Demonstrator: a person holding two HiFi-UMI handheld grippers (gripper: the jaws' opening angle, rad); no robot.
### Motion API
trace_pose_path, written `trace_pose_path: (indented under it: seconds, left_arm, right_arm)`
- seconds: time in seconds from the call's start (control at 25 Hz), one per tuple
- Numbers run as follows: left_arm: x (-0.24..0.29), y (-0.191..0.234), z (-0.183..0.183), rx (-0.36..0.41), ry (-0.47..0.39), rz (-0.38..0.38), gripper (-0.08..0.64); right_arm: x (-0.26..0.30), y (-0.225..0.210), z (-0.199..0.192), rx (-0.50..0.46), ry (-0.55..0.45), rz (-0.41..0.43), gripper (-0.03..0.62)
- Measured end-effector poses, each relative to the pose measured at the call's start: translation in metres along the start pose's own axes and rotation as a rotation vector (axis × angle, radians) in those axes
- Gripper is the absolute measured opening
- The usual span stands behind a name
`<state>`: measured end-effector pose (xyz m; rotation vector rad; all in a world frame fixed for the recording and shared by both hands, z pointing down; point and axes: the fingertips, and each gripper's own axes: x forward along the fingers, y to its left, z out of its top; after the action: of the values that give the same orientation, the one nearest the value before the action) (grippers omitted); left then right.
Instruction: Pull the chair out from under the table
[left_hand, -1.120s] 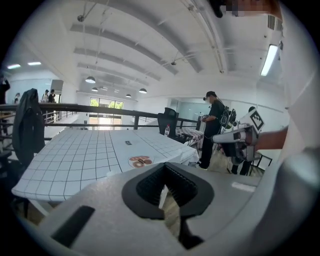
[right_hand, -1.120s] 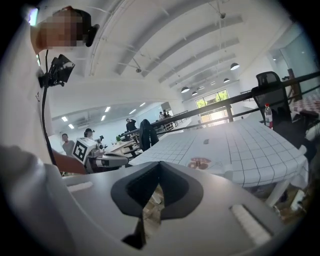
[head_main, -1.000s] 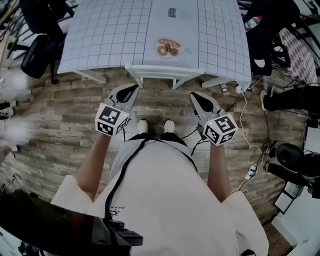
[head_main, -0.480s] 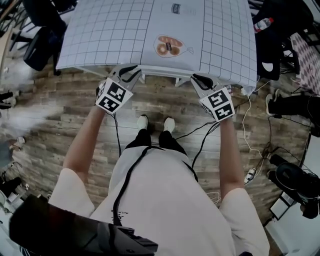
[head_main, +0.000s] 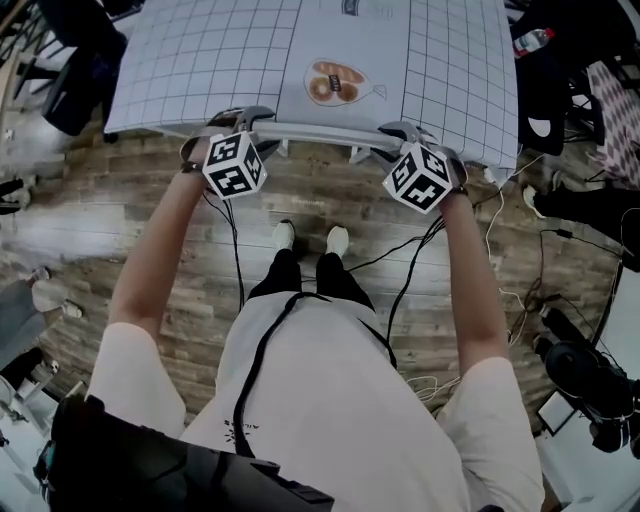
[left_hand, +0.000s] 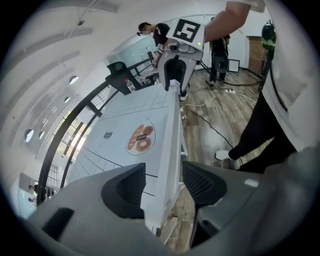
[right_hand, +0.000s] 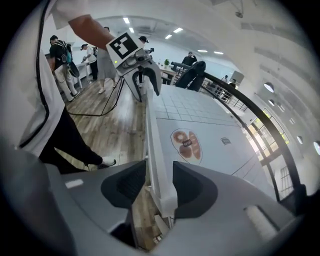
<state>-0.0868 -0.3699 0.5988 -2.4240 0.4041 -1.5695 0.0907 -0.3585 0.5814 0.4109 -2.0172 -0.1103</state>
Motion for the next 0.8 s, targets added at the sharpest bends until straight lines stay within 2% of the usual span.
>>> trace_pose_path:
  seconds: [0.12,0.32,0.44,0.64,0.8]
  left_arm:
    - [0.012,-0.002,-0.013,0.066,0.062,-0.064,0.241]
    - [0.029,-0.009,-0.027,0.114,0.141,-0.136,0.236]
    - [0.038,-0.010,-0.031,0.141,0.169,-0.143,0.185]
    - [0.049,-0.012,-0.035,0.202,0.216,-0.182,0.129]
    - [0.052,-0.009,-0.035,0.188,0.214,-0.203,0.101]
  right_arm:
    - [0.015,0.002,-0.008,-0.040,0.056,0.036,0.207]
    - [0.035,0.004,-0.014,-0.073,0.117,0.080,0.219]
    - [0.046,0.008,-0.017,-0.110,0.152,0.109,0.220]
    - [0.061,0.012,-0.022,-0.157,0.195,0.131,0.166]
    - [0.065,0.008,-0.024,-0.171,0.202,0.124,0.093]
